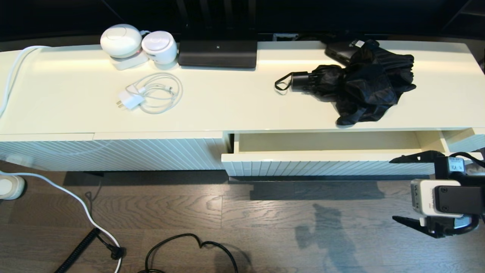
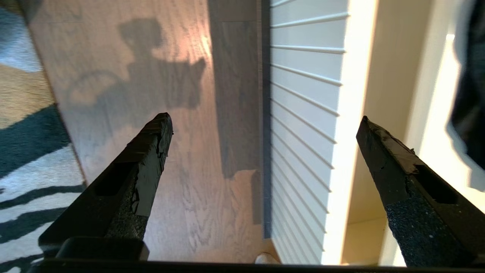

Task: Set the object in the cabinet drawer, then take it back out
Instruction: Open the drawer

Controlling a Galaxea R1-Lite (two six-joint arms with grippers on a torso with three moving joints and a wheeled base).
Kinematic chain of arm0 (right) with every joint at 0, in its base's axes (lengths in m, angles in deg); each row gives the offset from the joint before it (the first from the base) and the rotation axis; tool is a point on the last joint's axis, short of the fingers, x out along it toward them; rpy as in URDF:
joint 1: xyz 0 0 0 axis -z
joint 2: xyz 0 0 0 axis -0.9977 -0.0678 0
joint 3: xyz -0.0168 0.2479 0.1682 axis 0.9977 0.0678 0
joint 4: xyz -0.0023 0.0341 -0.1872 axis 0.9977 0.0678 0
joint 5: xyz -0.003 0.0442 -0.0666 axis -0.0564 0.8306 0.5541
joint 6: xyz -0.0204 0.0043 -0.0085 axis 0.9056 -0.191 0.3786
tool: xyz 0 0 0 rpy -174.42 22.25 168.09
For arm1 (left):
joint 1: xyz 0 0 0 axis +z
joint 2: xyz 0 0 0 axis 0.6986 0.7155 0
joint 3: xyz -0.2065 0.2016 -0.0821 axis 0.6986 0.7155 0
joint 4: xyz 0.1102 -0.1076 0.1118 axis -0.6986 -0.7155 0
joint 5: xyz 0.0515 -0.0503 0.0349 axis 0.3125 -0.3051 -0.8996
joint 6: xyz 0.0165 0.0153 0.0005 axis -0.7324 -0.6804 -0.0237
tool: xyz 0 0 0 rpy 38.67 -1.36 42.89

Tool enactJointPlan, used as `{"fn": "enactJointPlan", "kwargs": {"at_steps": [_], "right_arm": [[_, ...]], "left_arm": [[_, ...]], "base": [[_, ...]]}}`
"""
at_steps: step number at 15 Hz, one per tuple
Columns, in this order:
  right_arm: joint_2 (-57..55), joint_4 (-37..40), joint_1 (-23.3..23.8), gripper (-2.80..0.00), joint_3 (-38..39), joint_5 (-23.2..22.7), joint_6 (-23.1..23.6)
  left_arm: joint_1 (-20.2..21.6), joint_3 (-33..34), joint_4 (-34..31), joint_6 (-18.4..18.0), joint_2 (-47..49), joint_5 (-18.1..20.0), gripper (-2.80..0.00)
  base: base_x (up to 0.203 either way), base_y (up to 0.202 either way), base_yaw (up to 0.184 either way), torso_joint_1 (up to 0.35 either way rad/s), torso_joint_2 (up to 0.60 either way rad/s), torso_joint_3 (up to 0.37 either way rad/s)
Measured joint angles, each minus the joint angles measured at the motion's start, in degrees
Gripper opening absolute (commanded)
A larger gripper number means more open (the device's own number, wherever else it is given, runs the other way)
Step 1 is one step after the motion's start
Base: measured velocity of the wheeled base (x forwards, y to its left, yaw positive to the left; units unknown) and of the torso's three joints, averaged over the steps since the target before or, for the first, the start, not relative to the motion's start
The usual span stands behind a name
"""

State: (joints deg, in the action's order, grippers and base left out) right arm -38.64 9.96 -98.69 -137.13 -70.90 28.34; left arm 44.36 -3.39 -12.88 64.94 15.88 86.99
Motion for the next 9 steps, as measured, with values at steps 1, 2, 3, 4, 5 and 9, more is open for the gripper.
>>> {"fn": "enactJointPlan", "kwargs": {"at_steps": [1,2,3,4,5,9], "right_arm": [[-0.6,1.0,-0.1,0.0,-1.4,0.3,0.0],[-1.5,1.8,-0.4,0.0,-2.8,0.4,-0.4],[-2.4,2.5,-0.9,0.0,-3.9,0.5,-0.7],[-3.3,2.6,-1.5,0.0,-4.6,0.5,-0.9],[-4.4,2.6,-2.0,0.0,-5.1,0.5,-1.0],[-8.9,2.6,-2.5,0.0,-7.1,0.6,-1.1]], "left_arm": [[0.0,0.0,0.0,0.0,0.0,0.0,-2.8],[0.0,0.1,0.0,0.0,0.0,0.0,-2.8],[0.0,0.0,0.0,0.0,0.0,0.0,-2.8],[0.0,0.0,0.0,0.0,0.0,0.0,-2.8],[0.0,0.0,0.0,0.0,0.0,0.0,-2.8],[0.0,0.0,0.0,0.0,0.0,0.0,-2.8]], "base": [[0.0,0.0,0.0,0.0,0.0,0.0],[0.0,0.0,0.0,0.0,0.0,0.0],[0.0,0.0,0.0,0.0,0.0,0.0],[0.0,0.0,0.0,0.0,0.0,0.0],[0.0,0.0,0.0,0.0,0.0,0.0],[0.0,0.0,0.0,0.0,0.0,0.0]]}}
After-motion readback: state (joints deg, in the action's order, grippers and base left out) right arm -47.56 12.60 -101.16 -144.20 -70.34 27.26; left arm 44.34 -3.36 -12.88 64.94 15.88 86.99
